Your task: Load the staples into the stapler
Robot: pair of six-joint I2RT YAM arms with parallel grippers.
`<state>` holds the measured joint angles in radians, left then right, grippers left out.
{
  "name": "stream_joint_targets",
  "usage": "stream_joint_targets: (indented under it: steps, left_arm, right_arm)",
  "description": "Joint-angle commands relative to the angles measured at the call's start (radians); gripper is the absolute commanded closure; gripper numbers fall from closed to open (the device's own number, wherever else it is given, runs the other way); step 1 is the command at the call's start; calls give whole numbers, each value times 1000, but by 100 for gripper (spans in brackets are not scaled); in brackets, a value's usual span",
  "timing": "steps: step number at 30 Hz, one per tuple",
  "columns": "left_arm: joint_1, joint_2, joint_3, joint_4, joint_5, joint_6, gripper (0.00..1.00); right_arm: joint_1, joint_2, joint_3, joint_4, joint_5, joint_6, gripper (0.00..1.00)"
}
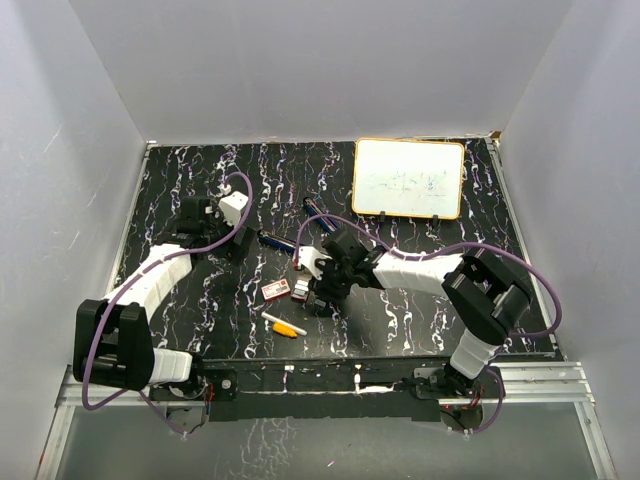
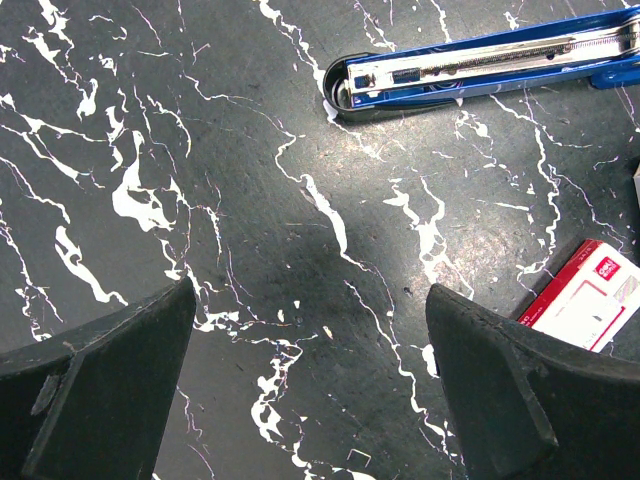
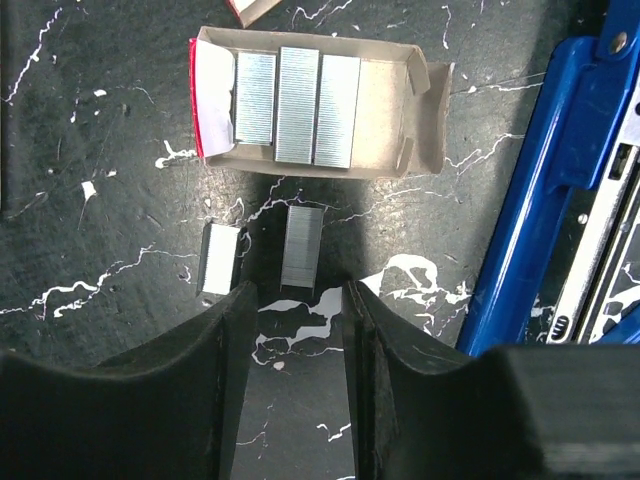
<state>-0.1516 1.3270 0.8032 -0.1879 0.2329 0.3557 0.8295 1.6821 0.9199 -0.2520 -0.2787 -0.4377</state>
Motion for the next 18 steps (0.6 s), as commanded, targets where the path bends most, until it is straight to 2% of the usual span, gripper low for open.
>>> stream_joint_targets:
  steps: [1,9,18]
  left_arm:
    - [2,-34,7,-12,9,-3,3]
    - [2,-32,10,-15,10,-1,3]
    - [3,-40,10,-14,-4,11,3]
  right_arm:
    - [8,5,4,55,10,9,59]
    - [16,28,9,63,14,24,62]
    - [15,25,5,58,40,28,72]
